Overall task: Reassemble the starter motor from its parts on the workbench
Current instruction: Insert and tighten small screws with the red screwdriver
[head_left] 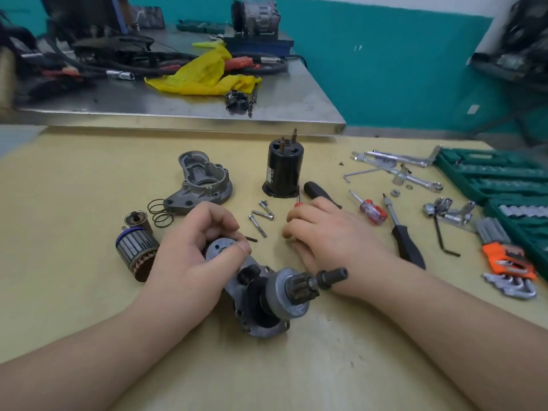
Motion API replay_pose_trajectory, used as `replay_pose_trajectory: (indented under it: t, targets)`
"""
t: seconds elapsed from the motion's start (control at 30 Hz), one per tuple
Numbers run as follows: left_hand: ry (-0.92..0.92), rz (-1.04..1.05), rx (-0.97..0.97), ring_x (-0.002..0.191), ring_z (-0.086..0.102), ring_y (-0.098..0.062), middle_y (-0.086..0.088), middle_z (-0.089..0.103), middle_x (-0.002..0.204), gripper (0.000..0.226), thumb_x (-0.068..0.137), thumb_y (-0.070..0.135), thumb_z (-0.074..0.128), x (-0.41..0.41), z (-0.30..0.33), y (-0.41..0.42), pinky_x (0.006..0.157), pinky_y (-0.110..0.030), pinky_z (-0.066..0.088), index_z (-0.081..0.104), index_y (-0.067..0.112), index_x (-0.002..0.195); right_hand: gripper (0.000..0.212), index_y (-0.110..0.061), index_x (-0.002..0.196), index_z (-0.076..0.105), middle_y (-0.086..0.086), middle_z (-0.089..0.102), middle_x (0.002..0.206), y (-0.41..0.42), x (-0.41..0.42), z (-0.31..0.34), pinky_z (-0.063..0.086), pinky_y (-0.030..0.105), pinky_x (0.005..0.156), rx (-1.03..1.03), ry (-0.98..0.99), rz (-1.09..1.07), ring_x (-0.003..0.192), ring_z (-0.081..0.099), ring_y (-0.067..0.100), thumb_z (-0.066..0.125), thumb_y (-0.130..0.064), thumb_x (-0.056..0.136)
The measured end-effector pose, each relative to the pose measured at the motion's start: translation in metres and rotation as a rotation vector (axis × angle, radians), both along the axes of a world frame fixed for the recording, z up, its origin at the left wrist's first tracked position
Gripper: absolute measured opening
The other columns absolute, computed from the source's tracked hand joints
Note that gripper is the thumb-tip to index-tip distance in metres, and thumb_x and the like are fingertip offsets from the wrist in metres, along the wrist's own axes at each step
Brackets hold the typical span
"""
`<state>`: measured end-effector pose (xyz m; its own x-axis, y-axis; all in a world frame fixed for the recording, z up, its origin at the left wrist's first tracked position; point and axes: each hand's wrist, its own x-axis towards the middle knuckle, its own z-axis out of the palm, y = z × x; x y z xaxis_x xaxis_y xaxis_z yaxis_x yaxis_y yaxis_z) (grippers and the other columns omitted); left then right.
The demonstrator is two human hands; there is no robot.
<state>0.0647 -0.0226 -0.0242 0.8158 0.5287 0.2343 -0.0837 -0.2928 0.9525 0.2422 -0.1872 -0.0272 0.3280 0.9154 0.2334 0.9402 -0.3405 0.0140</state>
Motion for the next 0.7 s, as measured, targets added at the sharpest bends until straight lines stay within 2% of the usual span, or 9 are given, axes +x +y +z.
replay_pose_trajectory:
  t: [0.1, 0.17, 0.23, 0.3, 0.37, 0.43, 0.47, 0.53, 0.7]
  targets:
    - [-0.02, -0.004, -0.051, 0.083, 0.071, -0.024, -0.006, 0.075, 0.087, 0.013, 0.083, 0.03, 0.072, -0.001, 0.0, -0.001, 0.069, -0.024, 0.056, 0.063, 0.031, 0.092, 0.027, -0.033, 0.13, 0.066, -0.015, 0.064, 0.127, 0.002, -0.004, 0.008, 0.048, 0.033, 0.09, 0.006, 0.01, -0.058, 0.121, 0.05, 0.017, 0.054, -0.034, 0.105]
    - [-0.018, -0.021, -0.052, 0.084, 0.071, -0.024, -0.006, 0.076, 0.087, 0.01, 0.088, 0.035, 0.069, -0.001, -0.001, -0.001, 0.073, -0.03, 0.056, 0.064, 0.03, 0.096, 0.031, -0.034, 0.134, 0.064, -0.015, 0.066, 0.126, 0.009, -0.004, 0.017, 0.051, 0.034, 0.087, 0.035, 0.013, -0.118, 0.12, 0.053, 0.015, 0.053, -0.034, 0.105]
    - [-0.02, -0.034, -0.038, 0.085, 0.071, -0.014, 0.0, 0.077, 0.089, 0.01, 0.093, 0.04, 0.063, -0.001, -0.001, 0.0, 0.072, -0.02, 0.052, 0.065, 0.03, 0.095, 0.032, -0.034, 0.136, 0.062, -0.014, 0.066, 0.126, 0.021, 0.002, 0.023, 0.053, 0.036, 0.082, 0.056, 0.001, -0.151, 0.12, 0.056, 0.016, 0.051, -0.032, 0.106]
    - [-0.025, -0.044, -0.051, 0.086, 0.07, -0.007, 0.001, 0.078, 0.091, 0.015, 0.096, 0.043, 0.057, -0.002, 0.0, 0.001, 0.075, -0.015, 0.049, 0.064, 0.031, 0.093, 0.034, -0.036, 0.138, 0.06, -0.01, 0.067, 0.126, 0.039, 0.011, 0.027, 0.056, 0.039, 0.081, -0.015, -0.018, -0.188, 0.117, 0.061, 0.02, 0.05, -0.028, 0.107]
    - [-0.022, -0.042, -0.061, 0.089, 0.071, -0.01, 0.001, 0.078, 0.093, 0.02, 0.097, 0.048, 0.053, -0.002, -0.001, 0.001, 0.083, -0.028, 0.052, 0.064, 0.031, 0.093, 0.039, -0.037, 0.138, 0.06, -0.004, 0.068, 0.123, 0.059, 0.02, 0.029, 0.06, 0.042, 0.078, -0.145, -0.061, -0.254, 0.108, 0.066, 0.027, 0.052, -0.018, 0.104]
    - [-0.016, -0.036, -0.064, 0.092, 0.071, -0.013, 0.002, 0.079, 0.094, 0.023, 0.097, 0.05, 0.052, -0.003, -0.002, 0.001, 0.087, -0.042, 0.053, 0.064, 0.031, 0.094, 0.042, -0.034, 0.132, 0.063, 0.002, 0.069, 0.114, 0.076, 0.027, 0.03, 0.059, 0.041, 0.067, -0.236, -0.113, -0.294, 0.095, 0.067, 0.03, 0.054, -0.009, 0.099]
    - [-0.017, -0.034, -0.06, 0.093, 0.071, -0.013, 0.002, 0.079, 0.094, 0.023, 0.098, 0.05, 0.051, -0.003, -0.002, 0.001, 0.087, -0.043, 0.052, 0.064, 0.031, 0.094, 0.043, -0.033, 0.128, 0.064, 0.004, 0.069, 0.109, 0.082, 0.029, 0.031, 0.055, 0.038, 0.058, -0.272, -0.128, -0.303, 0.09, 0.067, 0.031, 0.053, -0.006, 0.097]
    - [-0.019, -0.031, -0.045, 0.093, 0.071, -0.011, 0.003, 0.079, 0.094, 0.021, 0.1, 0.047, 0.051, -0.004, -0.002, 0.001, 0.085, -0.038, 0.05, 0.064, 0.031, 0.094, 0.045, -0.031, 0.126, 0.065, 0.007, 0.069, 0.108, 0.091, 0.031, 0.031, 0.046, 0.034, 0.051, -0.317, -0.154, -0.295, 0.087, 0.068, 0.032, 0.051, -0.003, 0.094]
    - [-0.04, -0.044, -0.059, 0.085, 0.07, -0.008, 0.003, 0.079, 0.089, 0.018, 0.101, 0.04, 0.052, -0.003, 0.0, 0.001, 0.073, -0.014, 0.049, 0.063, 0.033, 0.089, 0.035, -0.032, 0.124, 0.068, 0.004, 0.072, 0.115, 0.098, 0.031, 0.027, 0.059, 0.041, 0.069, -0.335, -0.205, -0.255, 0.099, 0.07, 0.032, 0.057, -0.01, 0.098]
